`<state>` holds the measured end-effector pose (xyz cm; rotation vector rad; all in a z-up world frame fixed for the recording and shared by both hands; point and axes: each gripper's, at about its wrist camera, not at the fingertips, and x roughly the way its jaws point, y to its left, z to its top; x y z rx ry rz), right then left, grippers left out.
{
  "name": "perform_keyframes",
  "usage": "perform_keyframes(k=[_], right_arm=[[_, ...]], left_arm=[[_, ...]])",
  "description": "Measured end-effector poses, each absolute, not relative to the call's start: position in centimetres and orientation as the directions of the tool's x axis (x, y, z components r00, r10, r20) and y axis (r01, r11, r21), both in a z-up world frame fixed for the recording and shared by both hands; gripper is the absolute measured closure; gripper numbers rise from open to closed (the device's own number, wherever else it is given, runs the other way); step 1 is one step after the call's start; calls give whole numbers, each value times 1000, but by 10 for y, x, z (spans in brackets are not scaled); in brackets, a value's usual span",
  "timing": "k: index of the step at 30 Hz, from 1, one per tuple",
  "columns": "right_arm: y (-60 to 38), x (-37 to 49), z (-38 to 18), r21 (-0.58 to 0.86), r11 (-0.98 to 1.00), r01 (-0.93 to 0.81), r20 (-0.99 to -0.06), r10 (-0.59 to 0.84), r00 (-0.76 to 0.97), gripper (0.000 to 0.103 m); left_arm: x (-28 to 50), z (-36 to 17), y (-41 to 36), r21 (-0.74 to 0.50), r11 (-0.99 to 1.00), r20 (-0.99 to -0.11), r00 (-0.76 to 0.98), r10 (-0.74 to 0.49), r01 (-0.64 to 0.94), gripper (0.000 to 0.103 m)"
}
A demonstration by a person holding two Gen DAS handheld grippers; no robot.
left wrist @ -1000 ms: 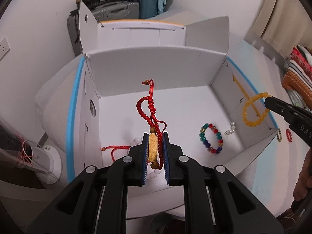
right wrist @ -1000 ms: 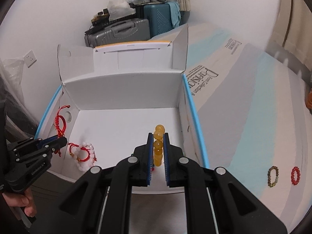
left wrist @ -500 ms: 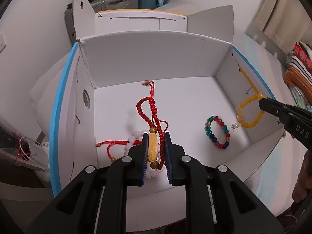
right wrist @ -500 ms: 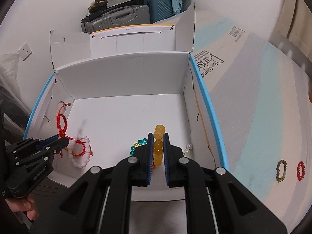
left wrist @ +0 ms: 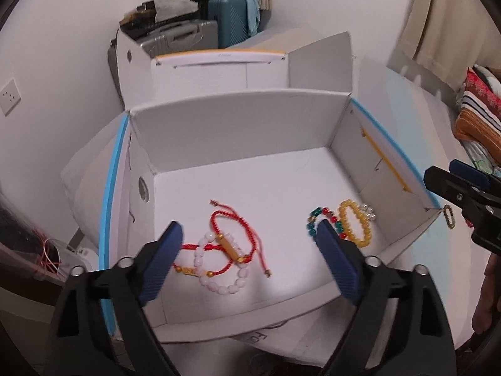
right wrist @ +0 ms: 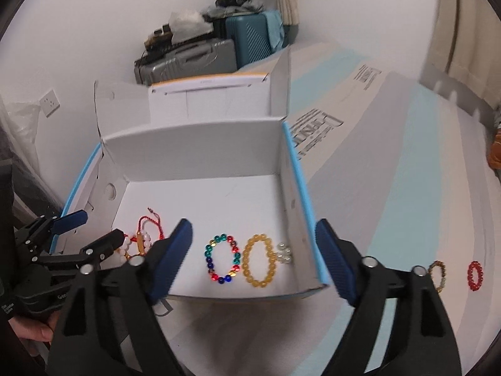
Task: Organize jewelry
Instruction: 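Move both tools back from the box toward the last two bracelets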
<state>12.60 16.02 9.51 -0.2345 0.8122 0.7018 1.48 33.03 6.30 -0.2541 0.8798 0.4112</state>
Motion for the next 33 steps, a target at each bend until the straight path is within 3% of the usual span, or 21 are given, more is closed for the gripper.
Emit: perform_keyframes(k=[2,7,16,33], right_arm=[[147,127,102,66,762,-645,-716,486,501,14],[107,134,114,58,794,-605,-685,472,554,7],[-5,169,120,54,894,-445,-678,360,641,7],[-184,226,80,69,975,-211,-744,191,641,7]], left_arm=[[17,70,321,-52,896,-777,582,241,-441,6],[28,81,293,-73,910,-763,611,212,-408,6],[67,86,211,-78,957,-753,646,128,-280,6],[147,53,56,-55,996,-765,644,5,-74,6]])
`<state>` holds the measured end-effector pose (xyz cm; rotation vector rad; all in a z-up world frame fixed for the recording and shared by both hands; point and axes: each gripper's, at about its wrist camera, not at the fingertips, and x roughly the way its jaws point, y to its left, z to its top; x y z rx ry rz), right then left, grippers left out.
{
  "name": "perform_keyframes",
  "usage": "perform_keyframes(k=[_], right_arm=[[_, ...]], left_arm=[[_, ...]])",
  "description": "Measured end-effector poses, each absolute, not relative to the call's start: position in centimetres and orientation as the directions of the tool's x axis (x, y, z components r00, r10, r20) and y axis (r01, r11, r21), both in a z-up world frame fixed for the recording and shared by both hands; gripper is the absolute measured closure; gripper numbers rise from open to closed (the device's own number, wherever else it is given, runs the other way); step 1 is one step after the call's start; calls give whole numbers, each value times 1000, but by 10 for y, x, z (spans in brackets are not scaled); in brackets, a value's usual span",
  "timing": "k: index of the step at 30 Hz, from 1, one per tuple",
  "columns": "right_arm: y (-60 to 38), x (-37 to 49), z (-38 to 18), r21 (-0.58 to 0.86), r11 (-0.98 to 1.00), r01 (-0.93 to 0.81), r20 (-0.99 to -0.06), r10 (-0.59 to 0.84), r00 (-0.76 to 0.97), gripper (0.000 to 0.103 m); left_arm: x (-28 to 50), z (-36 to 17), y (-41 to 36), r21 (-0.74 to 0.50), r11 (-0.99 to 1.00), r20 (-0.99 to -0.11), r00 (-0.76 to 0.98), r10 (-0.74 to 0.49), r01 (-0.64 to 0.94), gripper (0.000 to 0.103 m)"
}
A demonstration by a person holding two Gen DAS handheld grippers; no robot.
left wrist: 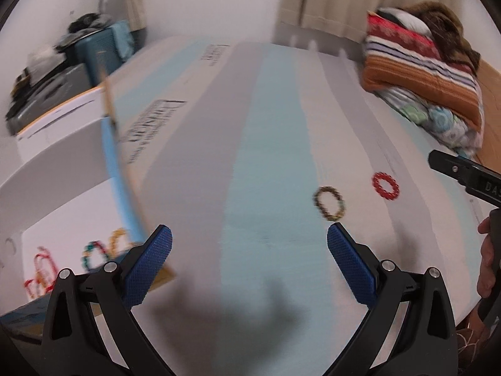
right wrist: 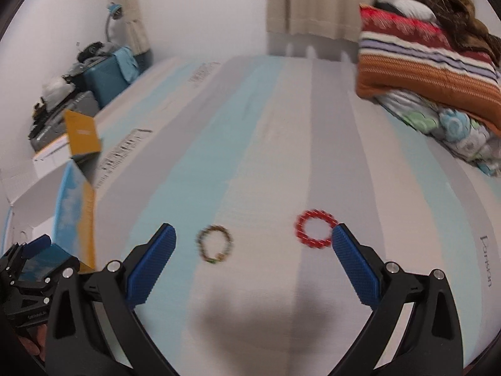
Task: Organize jewelry
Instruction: 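Move both tools back from the box toward the last two bracelets, then grasp the wooden-green bead bracelet with the left gripper while the right gripper grasps the red bead bracelet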
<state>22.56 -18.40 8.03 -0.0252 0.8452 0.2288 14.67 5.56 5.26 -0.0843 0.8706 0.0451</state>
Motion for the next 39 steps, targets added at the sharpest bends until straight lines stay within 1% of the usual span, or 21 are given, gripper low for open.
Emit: perform_keyframes(k=[8,16,22,30,34,37,38,39], right_arm=[[-237,250,27,147,986,-78,-770,164,616,7],[-250,272,-34,129,988,-85,-819,154,553,7],[-244,293,-45,73,989,-128,-825,132,549,7],[-239,312,-70,53,990,-129,-840,114,531,7],[-235,321,-83,65,990,-126,-856,120,502,7],[-233,322,-88,40,990,-135,-854,104,510,7],[-232,321,-89,37,990,-137,-852,103,513,10],[-233,321,-90,40,990,-135,-851,105,515,15]], left_arm=[[183,10,1,-66,997,-783,622,-32,-33,6],[219,-32,-35,-72,997,-808,585,-66,12,6],[240,-54,-46,-77,996,-821,565,-82,33,6],[263,-80,-54,-49,997,-839,540,-69,51,6],[267,-84,-58,-14,998,-832,552,-46,61,6],[273,-85,-59,-11,998,-830,556,-44,62,6],[274,-85,-59,-11,998,-832,554,-43,61,6],[275,-85,-59,-13,998,-831,554,-44,60,7]])
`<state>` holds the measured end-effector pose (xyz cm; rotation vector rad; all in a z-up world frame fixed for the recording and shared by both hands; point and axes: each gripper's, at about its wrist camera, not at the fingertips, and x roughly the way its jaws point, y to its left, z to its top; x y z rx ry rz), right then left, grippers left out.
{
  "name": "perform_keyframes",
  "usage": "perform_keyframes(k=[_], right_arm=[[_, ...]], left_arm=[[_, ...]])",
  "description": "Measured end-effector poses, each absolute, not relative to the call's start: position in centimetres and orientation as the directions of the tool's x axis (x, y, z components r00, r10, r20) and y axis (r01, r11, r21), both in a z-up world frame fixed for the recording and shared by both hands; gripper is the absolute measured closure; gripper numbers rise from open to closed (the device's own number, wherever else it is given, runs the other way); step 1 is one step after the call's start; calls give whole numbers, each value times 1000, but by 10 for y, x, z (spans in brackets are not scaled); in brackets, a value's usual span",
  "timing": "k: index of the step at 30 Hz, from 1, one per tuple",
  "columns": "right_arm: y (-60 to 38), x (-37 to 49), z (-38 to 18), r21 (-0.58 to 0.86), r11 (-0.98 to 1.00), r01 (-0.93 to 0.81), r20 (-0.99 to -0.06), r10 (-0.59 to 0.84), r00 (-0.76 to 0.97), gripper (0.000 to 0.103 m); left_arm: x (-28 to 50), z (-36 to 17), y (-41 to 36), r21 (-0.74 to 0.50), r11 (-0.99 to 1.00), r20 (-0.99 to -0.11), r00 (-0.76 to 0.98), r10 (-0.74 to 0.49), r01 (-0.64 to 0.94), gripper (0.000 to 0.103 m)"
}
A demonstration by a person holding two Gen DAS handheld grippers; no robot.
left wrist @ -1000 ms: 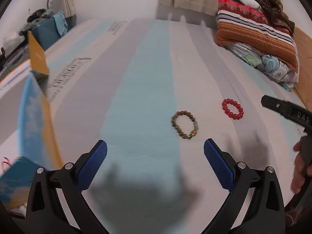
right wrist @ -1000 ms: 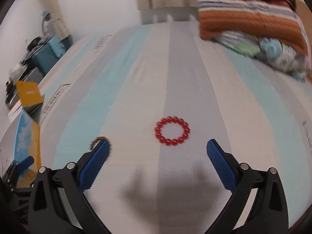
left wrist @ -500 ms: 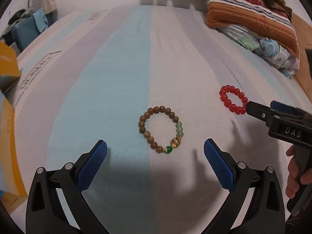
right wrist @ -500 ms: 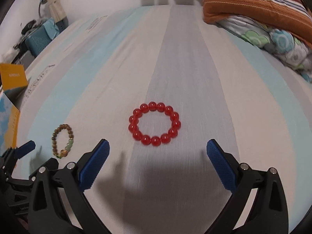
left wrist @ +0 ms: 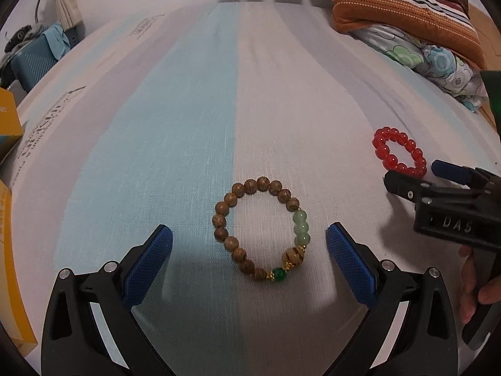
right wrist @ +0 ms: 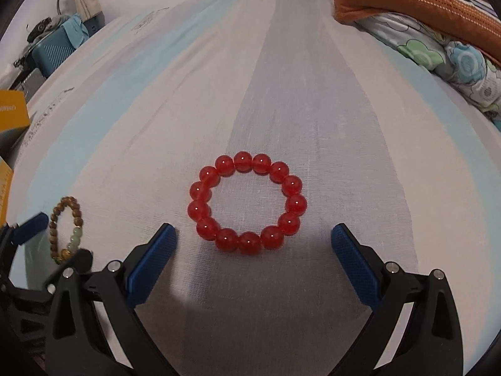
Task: Organize jewelry
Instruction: 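Grasp the wooden-green bead bracelet with the left gripper while the right gripper grasps the red bead bracelet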
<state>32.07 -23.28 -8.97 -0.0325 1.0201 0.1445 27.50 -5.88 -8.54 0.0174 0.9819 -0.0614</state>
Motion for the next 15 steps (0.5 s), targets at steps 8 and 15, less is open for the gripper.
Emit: perform_keyframes(k=[8,15], right_arm=[[-246,321,-88,80,991,-104,-845,123,521,45],[-245,319,-86,73,991,-108,-844,119,524,63]], left_arm=[[269,-82,-58,7,998,-821,570,-34,70,38],[268,-79,-49,-21,998,-825,564,-49,57,66]])
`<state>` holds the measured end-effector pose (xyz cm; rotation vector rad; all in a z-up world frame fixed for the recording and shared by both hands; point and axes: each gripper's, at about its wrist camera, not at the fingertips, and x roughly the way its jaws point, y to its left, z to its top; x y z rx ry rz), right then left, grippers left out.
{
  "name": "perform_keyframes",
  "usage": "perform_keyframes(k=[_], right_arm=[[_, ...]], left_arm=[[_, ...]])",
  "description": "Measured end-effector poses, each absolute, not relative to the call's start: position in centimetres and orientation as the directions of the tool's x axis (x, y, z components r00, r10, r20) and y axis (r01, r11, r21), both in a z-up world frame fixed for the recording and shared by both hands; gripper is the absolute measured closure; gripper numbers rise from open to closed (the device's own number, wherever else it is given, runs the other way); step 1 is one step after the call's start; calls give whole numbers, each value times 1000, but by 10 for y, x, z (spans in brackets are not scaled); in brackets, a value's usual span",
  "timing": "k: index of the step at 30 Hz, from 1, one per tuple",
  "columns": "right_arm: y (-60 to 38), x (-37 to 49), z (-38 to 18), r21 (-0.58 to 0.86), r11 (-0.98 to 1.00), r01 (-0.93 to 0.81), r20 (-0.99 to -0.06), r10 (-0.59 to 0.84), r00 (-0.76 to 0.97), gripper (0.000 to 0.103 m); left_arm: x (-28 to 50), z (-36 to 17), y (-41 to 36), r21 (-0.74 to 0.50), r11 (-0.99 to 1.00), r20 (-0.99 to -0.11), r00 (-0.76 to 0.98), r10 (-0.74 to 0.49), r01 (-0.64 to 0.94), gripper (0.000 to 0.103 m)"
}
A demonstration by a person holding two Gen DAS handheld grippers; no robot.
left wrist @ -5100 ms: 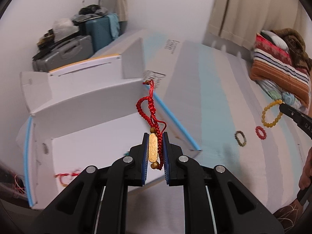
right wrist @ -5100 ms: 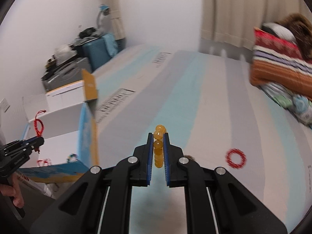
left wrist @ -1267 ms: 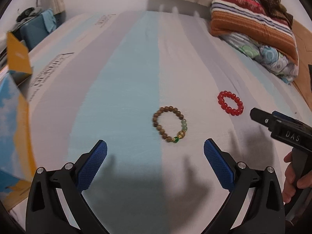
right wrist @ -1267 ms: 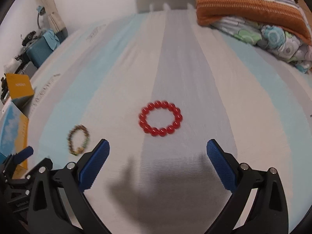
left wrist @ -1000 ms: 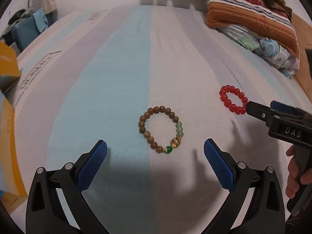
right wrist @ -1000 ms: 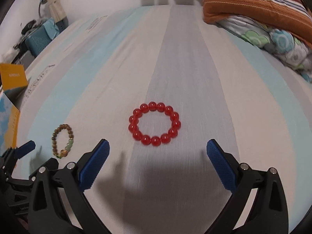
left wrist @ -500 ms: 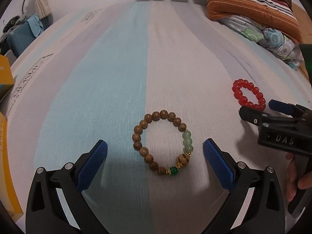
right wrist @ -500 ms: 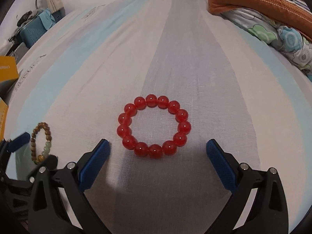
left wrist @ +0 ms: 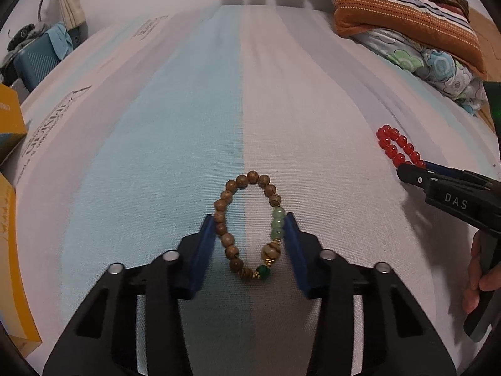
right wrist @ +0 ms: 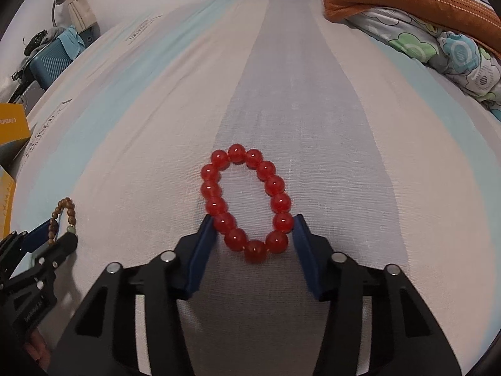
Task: Organize jewelry
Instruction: 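Grasp the wooden-green bead bracelet with the left gripper while the right gripper grasps the red bead bracelet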
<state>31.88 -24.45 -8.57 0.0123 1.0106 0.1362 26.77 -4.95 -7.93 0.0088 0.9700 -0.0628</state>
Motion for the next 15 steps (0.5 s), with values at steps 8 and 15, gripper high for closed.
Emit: perform_keyframes(k=[8,15], right_arm=[[-245,319,-84,88,989,-115,-841,136,524,77],[-245,318,-80,103,989,-104,-843,143,518,77]], left_arm=[[267,-76,-51,-40,996,-823,563,-76,76,89],[266,-75,-50,-43,996,-821,565,-80,79,90]])
